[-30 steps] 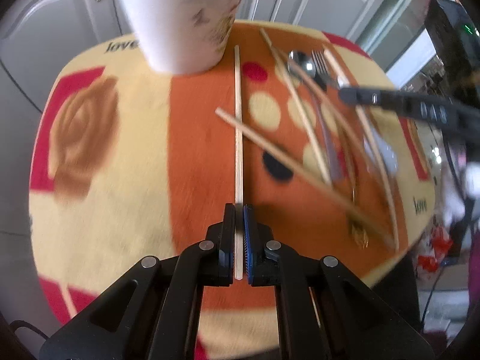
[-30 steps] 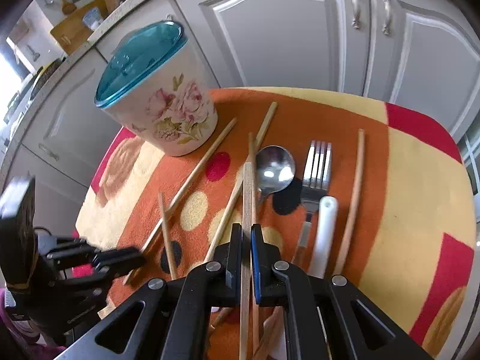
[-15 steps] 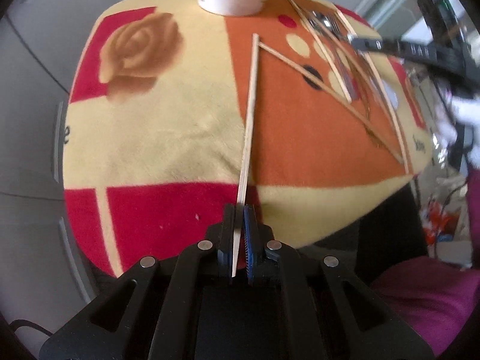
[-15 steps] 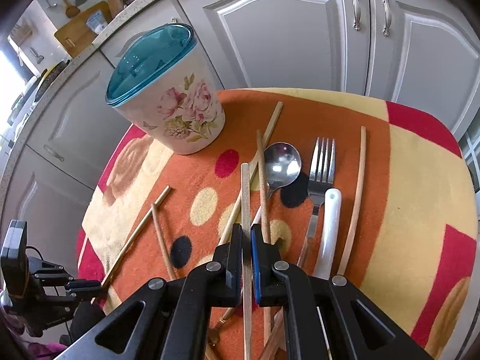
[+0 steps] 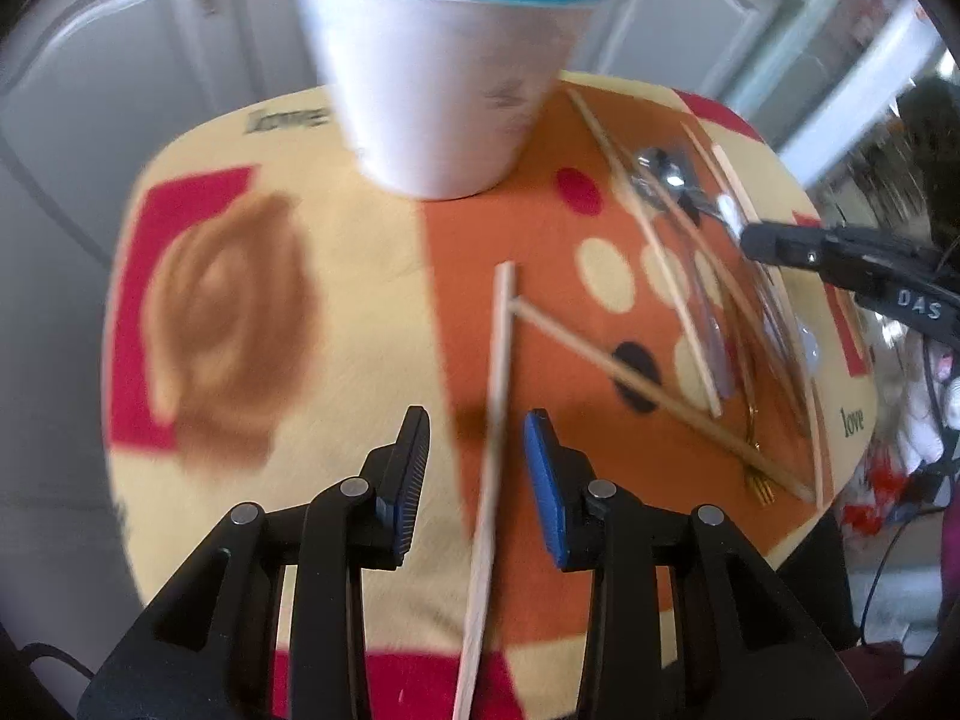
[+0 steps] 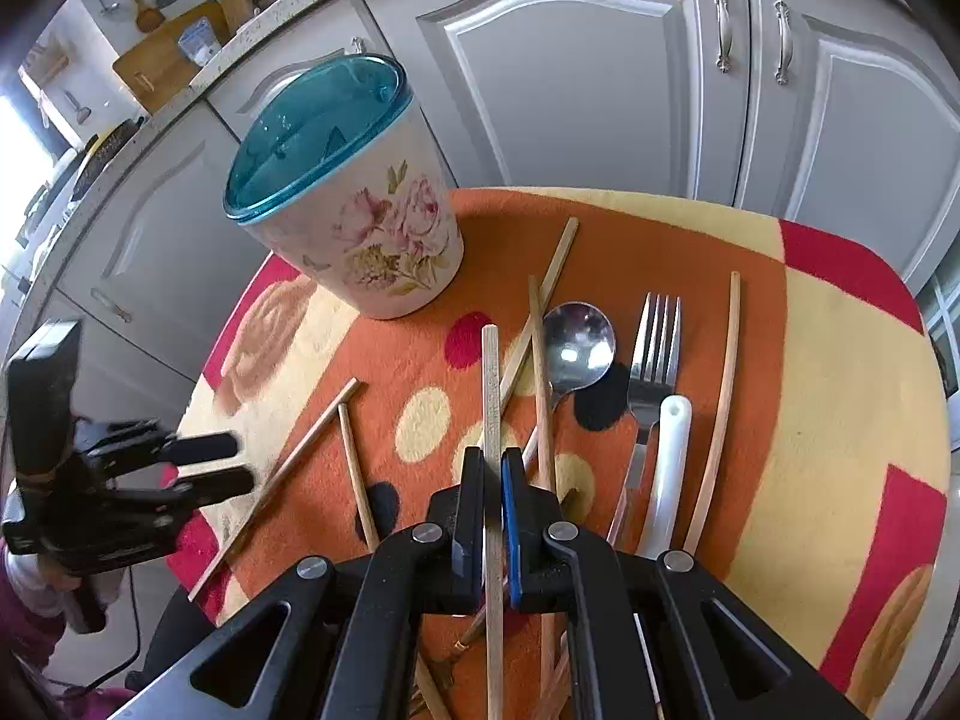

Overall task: Organize utensils
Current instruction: 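Lift both held chopsticks upright and carry them above the teal-lidded holder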

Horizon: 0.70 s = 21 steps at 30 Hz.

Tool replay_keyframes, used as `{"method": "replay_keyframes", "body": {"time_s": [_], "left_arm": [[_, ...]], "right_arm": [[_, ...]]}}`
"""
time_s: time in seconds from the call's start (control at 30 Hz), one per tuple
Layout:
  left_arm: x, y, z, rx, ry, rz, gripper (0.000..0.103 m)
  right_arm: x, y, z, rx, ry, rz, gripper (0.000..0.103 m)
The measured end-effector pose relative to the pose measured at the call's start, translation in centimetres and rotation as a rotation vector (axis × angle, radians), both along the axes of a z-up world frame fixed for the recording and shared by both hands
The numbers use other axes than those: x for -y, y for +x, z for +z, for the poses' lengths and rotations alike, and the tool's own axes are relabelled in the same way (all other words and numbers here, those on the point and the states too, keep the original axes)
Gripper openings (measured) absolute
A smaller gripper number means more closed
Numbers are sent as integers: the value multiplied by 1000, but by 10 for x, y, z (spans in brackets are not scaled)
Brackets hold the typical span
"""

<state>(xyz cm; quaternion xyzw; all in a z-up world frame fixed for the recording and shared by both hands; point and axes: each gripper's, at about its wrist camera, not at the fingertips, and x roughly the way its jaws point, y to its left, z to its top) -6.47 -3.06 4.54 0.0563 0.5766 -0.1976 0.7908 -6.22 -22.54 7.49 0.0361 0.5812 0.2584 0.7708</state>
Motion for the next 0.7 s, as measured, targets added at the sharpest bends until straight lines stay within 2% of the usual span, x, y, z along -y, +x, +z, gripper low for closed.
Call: {"method": "replay_keyframes", "body": {"time_s": [0.13,0.2,0.27,0.37,0.43,0.53,0.6,0.7], "left_arm": [[19,18,-14,-8,84,-69,32],[24,23,-12,28,111,-103,32],[27,28,-13,16,140,-137,31],[28,33,-12,24,158,-147,6],[18,32,-8,8,141,-133,6],[-8,28,7,13,63,-49,5],[-26,27,25,30,0,14,5],[-51,21,66,101,-86,69,5]], "right_arm": [[1,2,4,2,8,-1,5],[0,2,5,3,7,3,5],[-1,3,7,0,14,4,5],[-1,2,14,7,30,8,5],[-2,-1,24,26,37,14,5],[-2,-6,40,55,49,22,5],[-2,-9,47,70,54,26,5],[-3,-12,62,91,72,39,5]]}}
